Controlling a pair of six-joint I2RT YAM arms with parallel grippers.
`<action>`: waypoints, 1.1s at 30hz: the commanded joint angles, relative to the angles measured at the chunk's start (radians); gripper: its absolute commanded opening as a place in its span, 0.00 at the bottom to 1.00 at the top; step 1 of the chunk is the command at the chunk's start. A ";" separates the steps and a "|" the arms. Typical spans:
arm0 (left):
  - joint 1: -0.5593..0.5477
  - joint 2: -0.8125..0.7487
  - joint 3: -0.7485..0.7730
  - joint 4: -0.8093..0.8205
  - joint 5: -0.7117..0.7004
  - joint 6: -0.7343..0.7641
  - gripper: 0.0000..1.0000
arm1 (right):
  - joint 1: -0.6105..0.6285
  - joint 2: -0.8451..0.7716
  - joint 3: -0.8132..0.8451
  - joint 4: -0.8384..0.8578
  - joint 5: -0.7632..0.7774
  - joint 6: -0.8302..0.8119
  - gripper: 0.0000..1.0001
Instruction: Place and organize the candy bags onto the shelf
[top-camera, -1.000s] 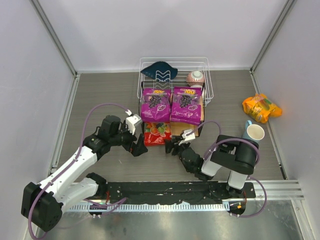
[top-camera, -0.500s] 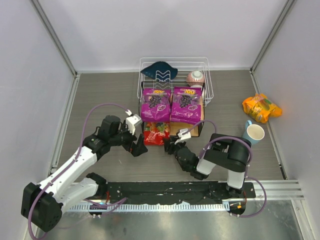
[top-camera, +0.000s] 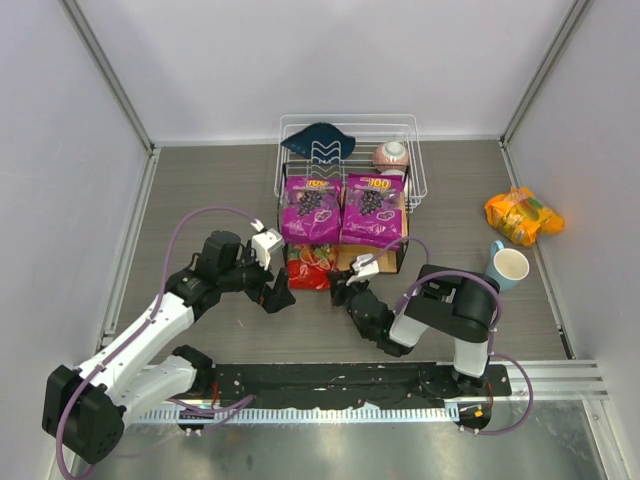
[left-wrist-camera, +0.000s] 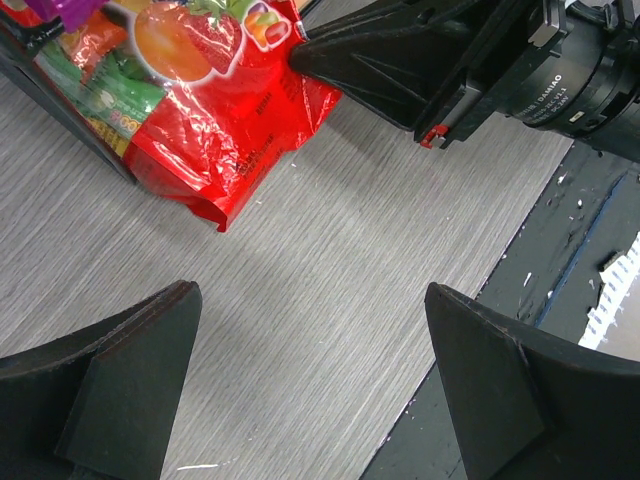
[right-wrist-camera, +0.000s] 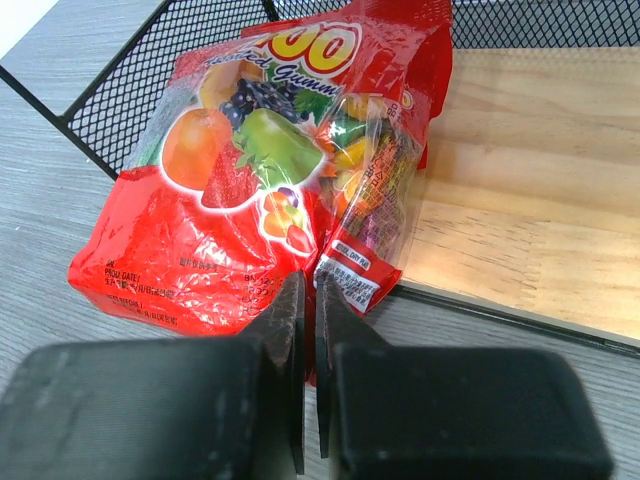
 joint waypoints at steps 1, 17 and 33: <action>0.008 -0.018 0.007 0.015 0.015 0.009 1.00 | -0.016 -0.014 0.054 0.319 0.067 -0.031 0.01; 0.009 -0.020 0.007 0.016 0.015 0.010 1.00 | -0.016 -0.039 0.106 0.322 0.179 -0.072 0.01; 0.009 -0.015 0.006 0.018 0.018 0.012 1.00 | -0.017 -0.048 0.099 0.321 0.216 -0.084 0.01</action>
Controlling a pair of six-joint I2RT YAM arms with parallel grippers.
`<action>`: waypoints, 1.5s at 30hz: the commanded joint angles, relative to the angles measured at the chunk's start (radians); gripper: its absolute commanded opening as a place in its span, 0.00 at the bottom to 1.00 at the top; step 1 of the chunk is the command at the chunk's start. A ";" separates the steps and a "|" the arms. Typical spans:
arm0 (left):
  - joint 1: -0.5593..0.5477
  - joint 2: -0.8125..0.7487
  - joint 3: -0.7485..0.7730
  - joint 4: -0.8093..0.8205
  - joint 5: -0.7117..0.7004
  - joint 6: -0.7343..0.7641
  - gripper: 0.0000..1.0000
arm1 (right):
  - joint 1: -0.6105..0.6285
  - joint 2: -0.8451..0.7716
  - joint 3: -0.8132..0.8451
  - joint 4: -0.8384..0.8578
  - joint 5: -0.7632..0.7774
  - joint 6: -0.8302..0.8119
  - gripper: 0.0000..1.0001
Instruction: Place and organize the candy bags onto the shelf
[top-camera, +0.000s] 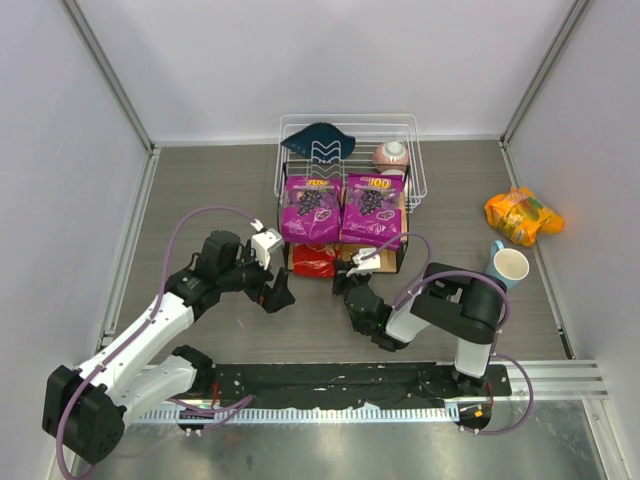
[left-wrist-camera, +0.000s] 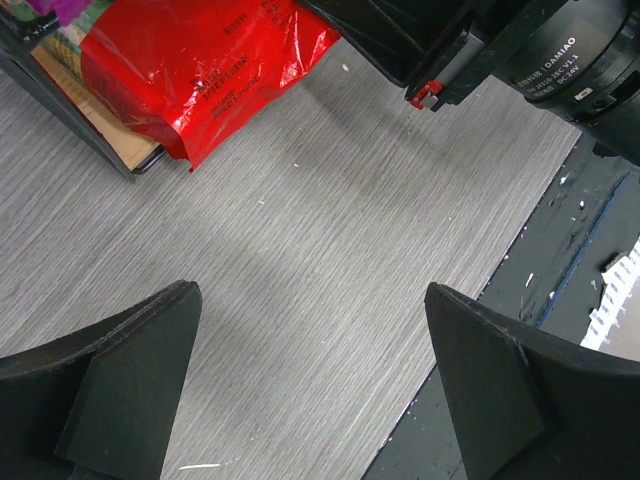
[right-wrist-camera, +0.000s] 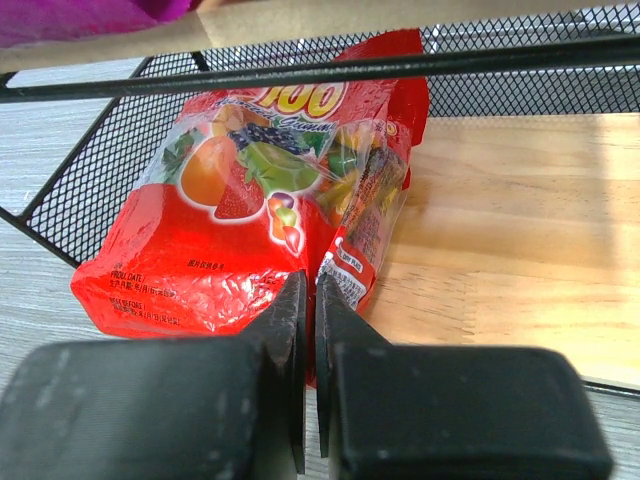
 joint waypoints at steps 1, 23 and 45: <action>0.005 -0.017 0.006 0.016 0.018 0.009 1.00 | -0.006 -0.004 0.034 0.380 0.045 -0.021 0.01; 0.007 -0.018 0.006 0.016 0.018 0.009 1.00 | -0.017 0.062 0.087 0.378 -0.023 -0.036 0.35; 0.007 -0.057 -0.005 0.015 0.044 0.014 1.00 | 0.297 -0.572 -0.129 -0.256 0.193 -0.094 0.53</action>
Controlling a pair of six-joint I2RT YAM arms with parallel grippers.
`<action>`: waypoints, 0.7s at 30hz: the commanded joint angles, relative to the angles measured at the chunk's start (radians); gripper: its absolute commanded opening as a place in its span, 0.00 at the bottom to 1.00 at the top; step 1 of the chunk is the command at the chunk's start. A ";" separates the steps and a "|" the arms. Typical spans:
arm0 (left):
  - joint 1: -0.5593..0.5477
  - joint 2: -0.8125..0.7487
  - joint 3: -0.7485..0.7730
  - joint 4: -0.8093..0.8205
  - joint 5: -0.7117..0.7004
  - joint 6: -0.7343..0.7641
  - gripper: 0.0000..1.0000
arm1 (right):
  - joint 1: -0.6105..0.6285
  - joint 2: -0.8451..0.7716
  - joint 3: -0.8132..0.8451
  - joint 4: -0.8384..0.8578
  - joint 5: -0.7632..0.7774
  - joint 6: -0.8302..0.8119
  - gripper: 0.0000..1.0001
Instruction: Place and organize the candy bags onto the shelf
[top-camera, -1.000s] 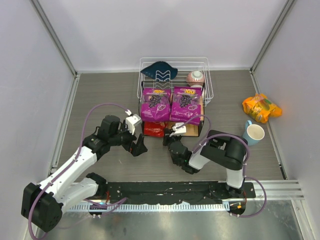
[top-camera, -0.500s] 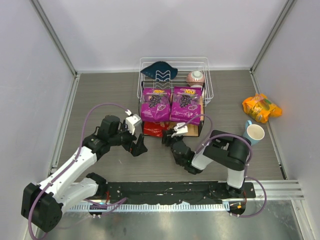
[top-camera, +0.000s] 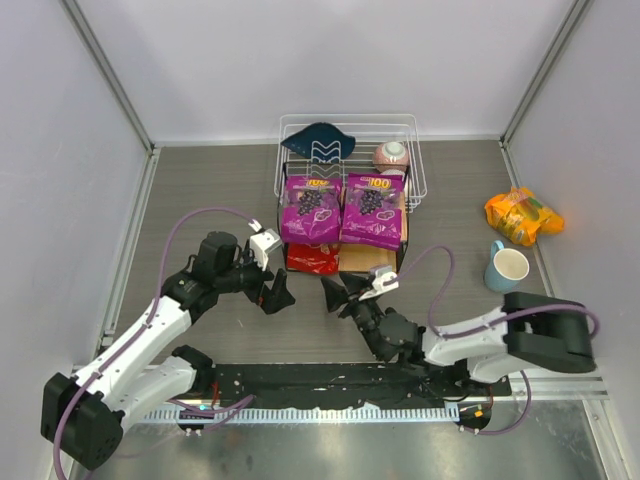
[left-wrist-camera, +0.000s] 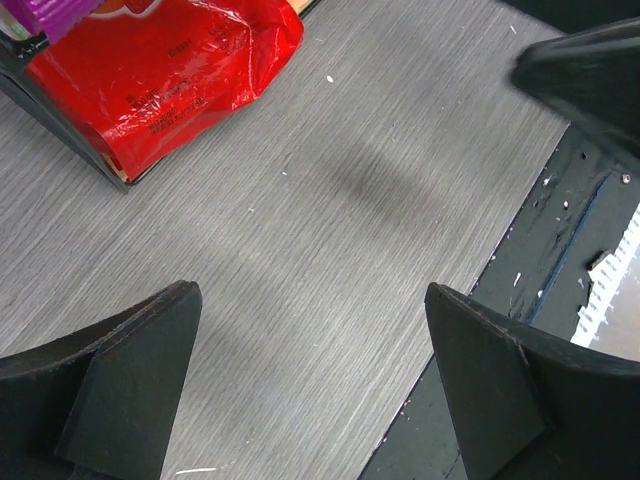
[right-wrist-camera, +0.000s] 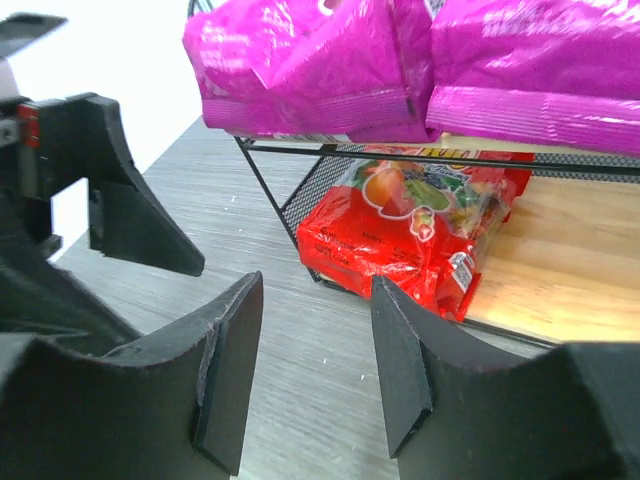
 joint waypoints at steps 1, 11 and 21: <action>0.005 -0.021 -0.003 0.013 0.017 0.013 1.00 | 0.069 -0.197 -0.010 -0.247 0.205 0.009 0.53; 0.008 -0.032 -0.008 0.016 0.003 0.013 1.00 | 0.058 -0.630 0.177 -0.773 0.513 -0.111 0.56; 0.010 -0.032 -0.006 0.015 0.002 0.013 1.00 | -0.327 -0.618 0.329 -1.016 0.354 -0.018 0.56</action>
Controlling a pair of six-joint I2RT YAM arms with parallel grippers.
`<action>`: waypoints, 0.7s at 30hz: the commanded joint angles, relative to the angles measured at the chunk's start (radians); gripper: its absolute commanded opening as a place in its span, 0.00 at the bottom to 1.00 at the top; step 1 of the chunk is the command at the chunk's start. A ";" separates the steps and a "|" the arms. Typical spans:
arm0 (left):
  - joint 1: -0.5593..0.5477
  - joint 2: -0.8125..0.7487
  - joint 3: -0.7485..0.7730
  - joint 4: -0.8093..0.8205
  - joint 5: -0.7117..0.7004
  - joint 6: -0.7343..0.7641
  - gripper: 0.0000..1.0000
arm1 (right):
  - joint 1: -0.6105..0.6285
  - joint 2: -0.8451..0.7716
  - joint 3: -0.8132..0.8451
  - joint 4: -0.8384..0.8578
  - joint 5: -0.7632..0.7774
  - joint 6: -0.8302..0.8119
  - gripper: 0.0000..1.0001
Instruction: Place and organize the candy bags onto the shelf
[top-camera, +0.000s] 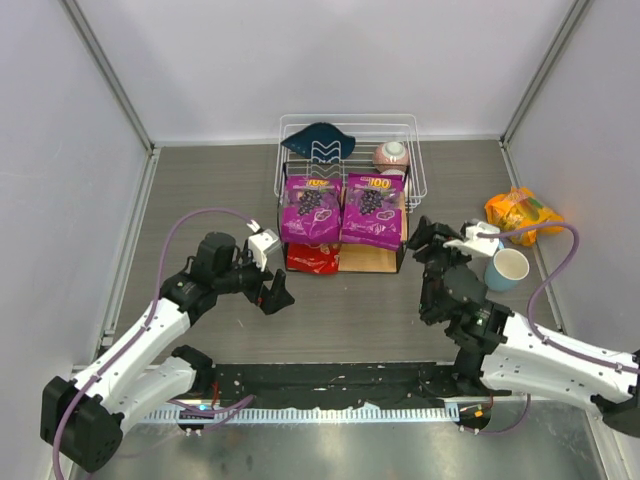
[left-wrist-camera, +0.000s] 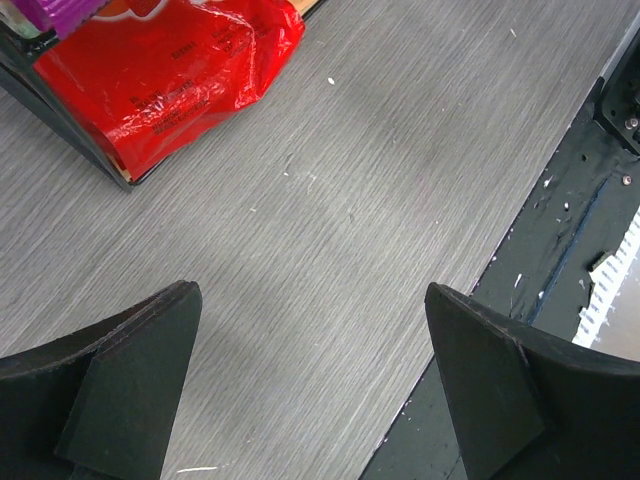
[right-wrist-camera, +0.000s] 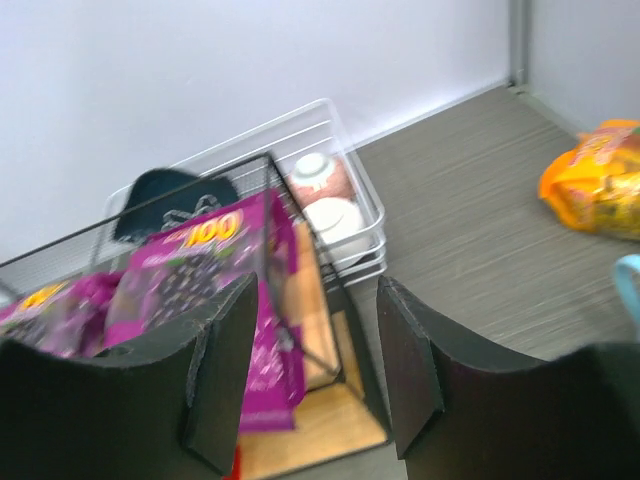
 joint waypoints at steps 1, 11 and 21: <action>0.005 -0.020 -0.001 0.015 0.001 0.013 1.00 | -0.194 0.086 0.072 -0.119 -0.114 0.040 0.56; 0.008 -0.012 -0.001 0.015 0.006 0.013 1.00 | -0.967 0.277 0.235 -0.427 -0.676 0.426 0.63; 0.008 -0.035 -0.007 0.015 0.003 0.013 1.00 | -1.202 0.501 0.224 -0.473 -0.662 0.552 0.76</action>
